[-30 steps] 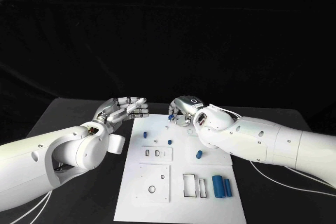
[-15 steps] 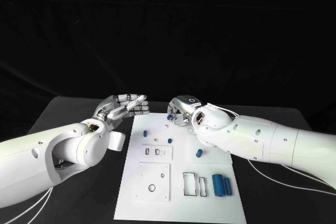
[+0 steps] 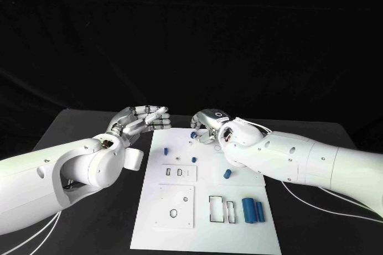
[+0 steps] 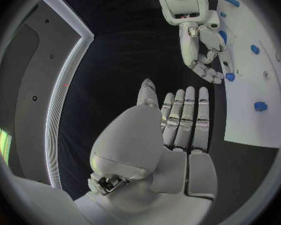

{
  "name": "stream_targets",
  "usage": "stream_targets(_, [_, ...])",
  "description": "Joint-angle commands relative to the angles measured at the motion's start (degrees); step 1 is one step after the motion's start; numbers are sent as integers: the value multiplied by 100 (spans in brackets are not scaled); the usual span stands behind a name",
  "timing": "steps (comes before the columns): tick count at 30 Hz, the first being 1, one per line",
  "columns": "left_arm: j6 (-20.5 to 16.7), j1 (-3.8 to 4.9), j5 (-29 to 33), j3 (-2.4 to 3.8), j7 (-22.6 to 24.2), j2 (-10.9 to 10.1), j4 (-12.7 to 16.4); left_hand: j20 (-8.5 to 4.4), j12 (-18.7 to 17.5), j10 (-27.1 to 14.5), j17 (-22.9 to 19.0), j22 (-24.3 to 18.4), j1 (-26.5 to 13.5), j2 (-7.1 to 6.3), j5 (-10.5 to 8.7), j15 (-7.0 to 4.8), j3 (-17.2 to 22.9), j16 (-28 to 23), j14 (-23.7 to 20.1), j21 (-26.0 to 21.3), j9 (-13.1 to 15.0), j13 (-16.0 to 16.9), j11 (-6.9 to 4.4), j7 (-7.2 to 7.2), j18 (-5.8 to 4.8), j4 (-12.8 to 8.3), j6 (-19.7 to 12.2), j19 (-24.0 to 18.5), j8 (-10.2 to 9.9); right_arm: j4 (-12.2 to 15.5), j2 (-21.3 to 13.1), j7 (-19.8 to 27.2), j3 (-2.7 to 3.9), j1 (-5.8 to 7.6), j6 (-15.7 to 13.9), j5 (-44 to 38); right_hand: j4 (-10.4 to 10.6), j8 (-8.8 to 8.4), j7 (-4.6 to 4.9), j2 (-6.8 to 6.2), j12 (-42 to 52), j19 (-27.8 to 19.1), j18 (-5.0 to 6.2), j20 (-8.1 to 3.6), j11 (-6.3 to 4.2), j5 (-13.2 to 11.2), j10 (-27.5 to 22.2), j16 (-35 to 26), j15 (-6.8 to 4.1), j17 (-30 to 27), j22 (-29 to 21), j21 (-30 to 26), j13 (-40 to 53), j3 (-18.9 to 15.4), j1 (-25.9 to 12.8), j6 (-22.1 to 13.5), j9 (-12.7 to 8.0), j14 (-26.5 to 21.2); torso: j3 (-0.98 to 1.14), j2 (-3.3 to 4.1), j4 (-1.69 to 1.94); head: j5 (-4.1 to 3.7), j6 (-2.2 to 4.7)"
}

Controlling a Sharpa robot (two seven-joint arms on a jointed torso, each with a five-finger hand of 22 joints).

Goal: Assemble the parts on the task board

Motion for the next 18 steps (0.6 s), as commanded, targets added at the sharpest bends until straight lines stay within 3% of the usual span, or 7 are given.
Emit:
stream_targets(1, [92, 13, -21, 6, 22, 5, 6, 22, -17, 4, 5, -7, 34, 36, -35, 3, -33, -39, -41, -2, 7, 4, 41, 88, 58, 12, -25, 17, -25, 78, -79, -53, -3, -3, 14, -24, 20, -85, 51, 26, 81, -116, 72, 53, 37, 22, -184, -62, 36, -173, -149, -150, -27, -430, 115, -74, -89, -85, 3, -8, -12, 1, 9])
stream_targets(5, [91, 14, -21, 5, 21, -10, 0, 22, -17, 4, 5, -7, 34, 36, -35, 3, -33, -39, -41, -2, 7, 4, 41, 88, 58, 12, -25, 17, -25, 395, -369, -100, -1, 2, -75, -26, 42, -68, 28, 100, 202, -107, 82, 44, 28, 121, -190, -51, 29, -228, -149, -177, -24, -710, 246, -1, -136, -98, 12, -14, -21, 11, 15])
stream_targets(10, [94, 14, -17, 5, 15, -42, -20, 25, -28, 4, 6, -12, 37, 42, -36, 6, -47, -52, -49, -6, 8, 5, 44, 91, 58, 12, -29, 15, -26, 995, -960, -145, 22, 37, -237, 90, 88, -15, -29, 129, 396, 76, 40, -1, -34, 242, 40, 49, -27, -136, 62, -37, 6, -686, 308, 186, -188, -8, 28, -36, -65, 42, 36])
stream_targets(14, [104, 14, -8, 4, 15, -55, -49, 25, -28, 4, 6, -12, 37, 42, -36, 6, -47, -52, -49, -6, 8, 5, 44, 91, 58, 12, -29, 15, -26, 1429, -1454, -147, 53, 89, -311, 472, 198, 20, -129, 74, 535, 293, -16, -94, -159, 304, 498, 172, -129, 58, 333, 147, 45, -456, 260, 356, -244, 107, 44, -63, -105, 43, 30])
stream_targets(18, [119, 13, -1, 3, 15, -58, -87, 25, -28, 4, 6, -12, 37, 42, -36, 6, -47, -52, -49, -6, 8, 5, 44, 91, 58, 12, -29, 15, -26, 1773, -1984, -184, 69, 167, -127, 1260, 298, -15, -211, -67, 782, 418, -51, -199, -303, 307, 1125, 266, -246, 208, 507, 259, 211, -371, 153, 325, -280, 167, 68, -97, -142, 25, 27])
